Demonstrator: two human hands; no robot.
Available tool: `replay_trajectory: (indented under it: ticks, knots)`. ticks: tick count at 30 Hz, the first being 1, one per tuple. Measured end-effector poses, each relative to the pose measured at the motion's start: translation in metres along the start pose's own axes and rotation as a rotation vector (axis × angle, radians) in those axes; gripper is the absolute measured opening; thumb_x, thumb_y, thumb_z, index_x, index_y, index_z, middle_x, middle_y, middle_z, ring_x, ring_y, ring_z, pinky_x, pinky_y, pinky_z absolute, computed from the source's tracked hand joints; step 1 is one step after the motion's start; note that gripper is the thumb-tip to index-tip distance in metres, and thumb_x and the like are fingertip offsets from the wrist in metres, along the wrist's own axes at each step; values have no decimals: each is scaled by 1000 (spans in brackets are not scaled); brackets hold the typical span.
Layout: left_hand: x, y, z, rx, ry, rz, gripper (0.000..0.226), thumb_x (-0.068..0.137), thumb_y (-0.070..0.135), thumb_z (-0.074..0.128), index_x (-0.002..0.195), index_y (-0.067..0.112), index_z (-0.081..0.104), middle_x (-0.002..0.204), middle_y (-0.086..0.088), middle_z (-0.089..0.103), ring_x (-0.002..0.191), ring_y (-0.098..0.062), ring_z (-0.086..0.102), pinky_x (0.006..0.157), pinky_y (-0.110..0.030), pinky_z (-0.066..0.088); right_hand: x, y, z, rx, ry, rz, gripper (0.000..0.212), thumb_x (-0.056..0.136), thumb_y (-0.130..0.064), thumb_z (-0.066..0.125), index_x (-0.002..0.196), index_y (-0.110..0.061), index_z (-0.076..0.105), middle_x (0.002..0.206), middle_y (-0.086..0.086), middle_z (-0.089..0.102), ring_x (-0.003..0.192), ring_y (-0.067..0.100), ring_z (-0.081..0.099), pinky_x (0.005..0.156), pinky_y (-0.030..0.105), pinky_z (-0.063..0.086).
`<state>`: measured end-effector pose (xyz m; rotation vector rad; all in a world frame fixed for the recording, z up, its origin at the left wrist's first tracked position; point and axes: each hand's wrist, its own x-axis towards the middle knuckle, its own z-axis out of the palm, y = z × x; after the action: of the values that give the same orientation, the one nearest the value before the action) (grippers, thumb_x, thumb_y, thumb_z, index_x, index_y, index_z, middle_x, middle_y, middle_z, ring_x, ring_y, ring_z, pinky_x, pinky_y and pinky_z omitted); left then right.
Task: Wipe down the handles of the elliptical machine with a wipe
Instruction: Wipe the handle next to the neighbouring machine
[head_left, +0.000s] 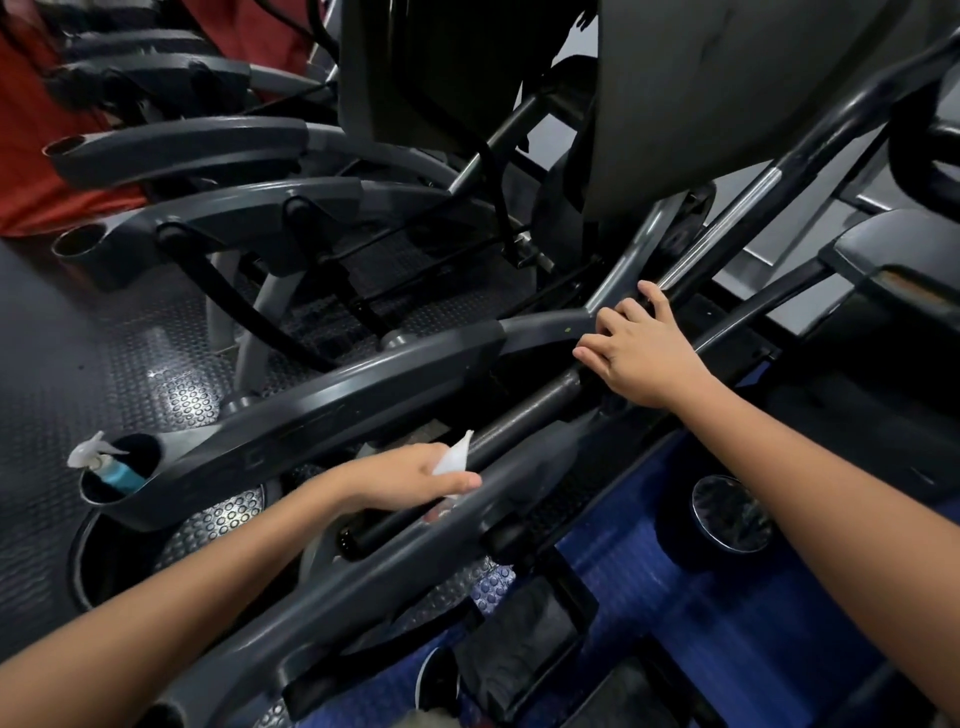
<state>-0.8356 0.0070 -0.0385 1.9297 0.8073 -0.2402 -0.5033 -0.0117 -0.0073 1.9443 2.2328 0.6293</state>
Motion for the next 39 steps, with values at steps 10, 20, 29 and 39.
replay_trajectory:
  ticks: [10,20,29,39]
  knots:
    - [82,74,5,422,260,-32,52,95,47,58,118,2,46,120,-18,61,104,-36,61,72,-34,40,1,-1,-2,9,-45,14,55,102,-54,20,101,-36,72,95,-7,55,102,24,52,119,54,10]
    - [27,21,-1,178,102,-7,57,93,64,48,82,10,61,66,-2,69,70,-13,66,87,-35,52,1,0,-2,-10,-70,-4,61,100,-56,14,105,-36,71,97,-6,57,105,24,52,118,53,3]
    - [1,5,-6,156,-47,-21,65,93,66,49,76,4,61,72,-17,65,65,-17,58,77,-40,50,1,0,-2,3,-53,-17,61,100,-55,15,103,-34,72,95,-4,56,103,25,53,119,55,8]
    - [72,66,15,501,360,-28,51,94,51,58,114,6,44,111,-15,64,96,-34,63,69,-38,43,0,-1,-2,10,-29,-16,57,101,-54,20,101,-32,73,95,-3,57,102,26,53,119,54,9]
